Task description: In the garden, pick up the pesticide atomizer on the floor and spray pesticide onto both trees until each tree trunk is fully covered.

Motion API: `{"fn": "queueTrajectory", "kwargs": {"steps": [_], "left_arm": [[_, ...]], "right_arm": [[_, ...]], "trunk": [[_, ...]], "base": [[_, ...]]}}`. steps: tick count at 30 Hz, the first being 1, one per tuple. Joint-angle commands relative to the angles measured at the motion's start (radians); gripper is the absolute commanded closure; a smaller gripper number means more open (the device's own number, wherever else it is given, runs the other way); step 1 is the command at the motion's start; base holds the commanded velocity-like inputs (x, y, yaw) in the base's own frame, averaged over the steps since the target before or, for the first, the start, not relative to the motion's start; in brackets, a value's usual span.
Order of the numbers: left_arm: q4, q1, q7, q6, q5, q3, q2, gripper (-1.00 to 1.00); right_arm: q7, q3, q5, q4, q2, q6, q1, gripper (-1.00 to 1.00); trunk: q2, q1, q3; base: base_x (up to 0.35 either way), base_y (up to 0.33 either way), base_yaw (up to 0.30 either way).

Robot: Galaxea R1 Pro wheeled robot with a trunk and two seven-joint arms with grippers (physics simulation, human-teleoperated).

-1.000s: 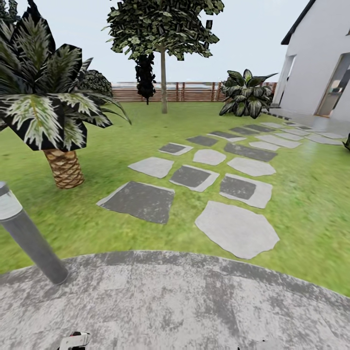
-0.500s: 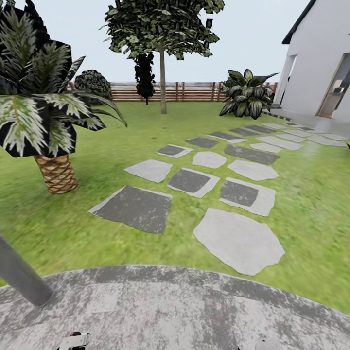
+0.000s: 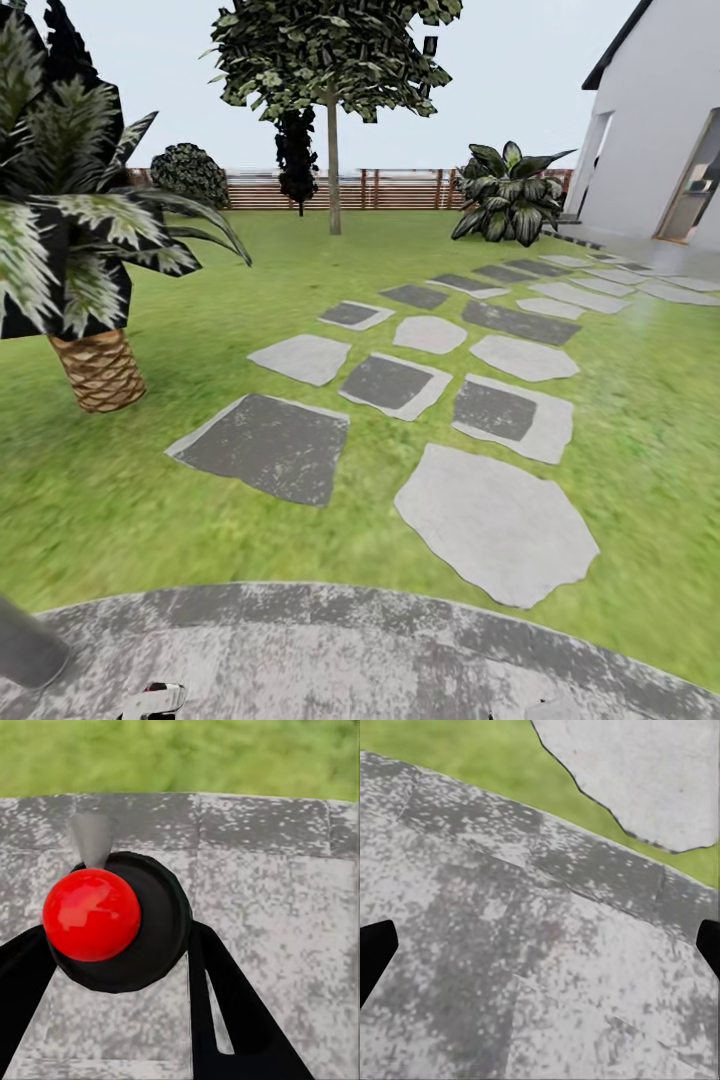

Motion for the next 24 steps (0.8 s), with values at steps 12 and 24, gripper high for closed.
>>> {"fn": "queueTrajectory", "kwargs": {"steps": [12, 24], "left_arm": [[0.001, -0.001, -0.011, -0.001, 0.009, 0.005, 0.000, 1.00], [0.001, -0.001, -0.011, -0.001, 0.009, 0.005, 0.000, 1.00]], "right_arm": [[0.000, 0.000, 0.006, 0.001, 0.000, -0.003, -0.001, -1.00], [0.000, 0.000, 0.006, 0.001, 0.000, -0.003, -0.001, -1.00]], "trunk": [[0.000, 0.000, -0.001], [0.000, 0.000, -0.001]], "base": [[0.338, -0.080, 0.000], [0.338, -0.080, 0.000]]}}
